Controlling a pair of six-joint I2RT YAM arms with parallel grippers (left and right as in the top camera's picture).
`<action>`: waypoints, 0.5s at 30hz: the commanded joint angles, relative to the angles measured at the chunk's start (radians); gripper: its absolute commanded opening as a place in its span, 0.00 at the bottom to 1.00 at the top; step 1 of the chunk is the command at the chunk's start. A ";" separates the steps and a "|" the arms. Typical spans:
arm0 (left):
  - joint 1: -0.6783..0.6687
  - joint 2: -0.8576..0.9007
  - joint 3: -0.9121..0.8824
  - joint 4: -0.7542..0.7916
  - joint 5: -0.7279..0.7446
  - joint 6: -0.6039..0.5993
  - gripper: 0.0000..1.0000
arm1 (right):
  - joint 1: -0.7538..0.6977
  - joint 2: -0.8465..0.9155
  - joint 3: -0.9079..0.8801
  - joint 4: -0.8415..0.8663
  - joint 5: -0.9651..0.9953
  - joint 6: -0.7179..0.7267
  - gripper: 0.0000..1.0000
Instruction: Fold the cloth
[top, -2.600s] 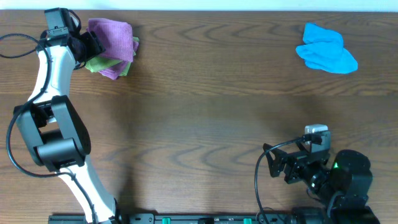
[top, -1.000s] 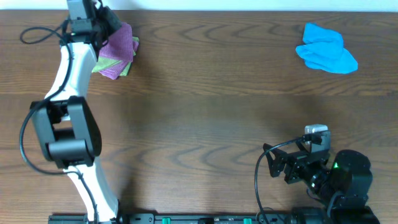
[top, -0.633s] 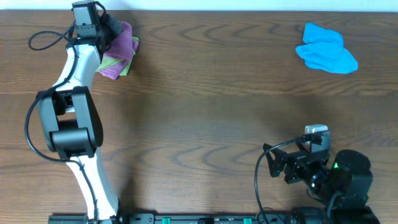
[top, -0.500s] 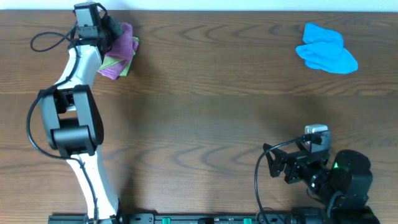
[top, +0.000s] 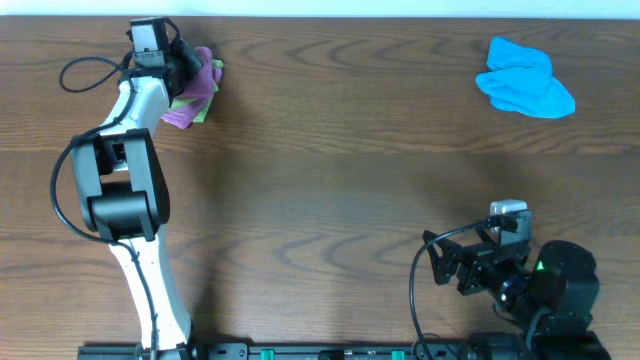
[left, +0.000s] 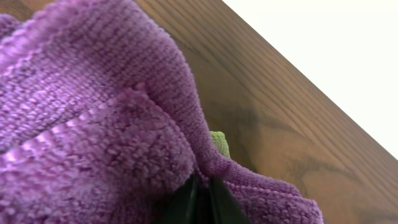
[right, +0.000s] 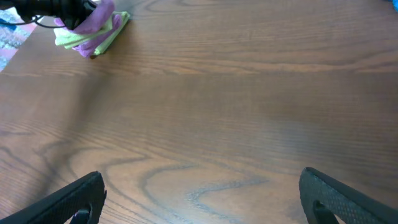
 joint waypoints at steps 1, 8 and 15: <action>0.010 -0.005 0.001 -0.030 -0.038 0.044 0.13 | -0.008 -0.003 -0.006 -0.001 -0.007 0.015 0.99; 0.014 -0.138 0.006 -0.072 -0.037 0.141 0.24 | -0.008 -0.003 -0.006 -0.001 -0.007 0.014 0.99; 0.029 -0.249 0.010 -0.175 -0.048 0.205 0.40 | -0.008 -0.003 -0.006 -0.001 -0.007 0.014 0.99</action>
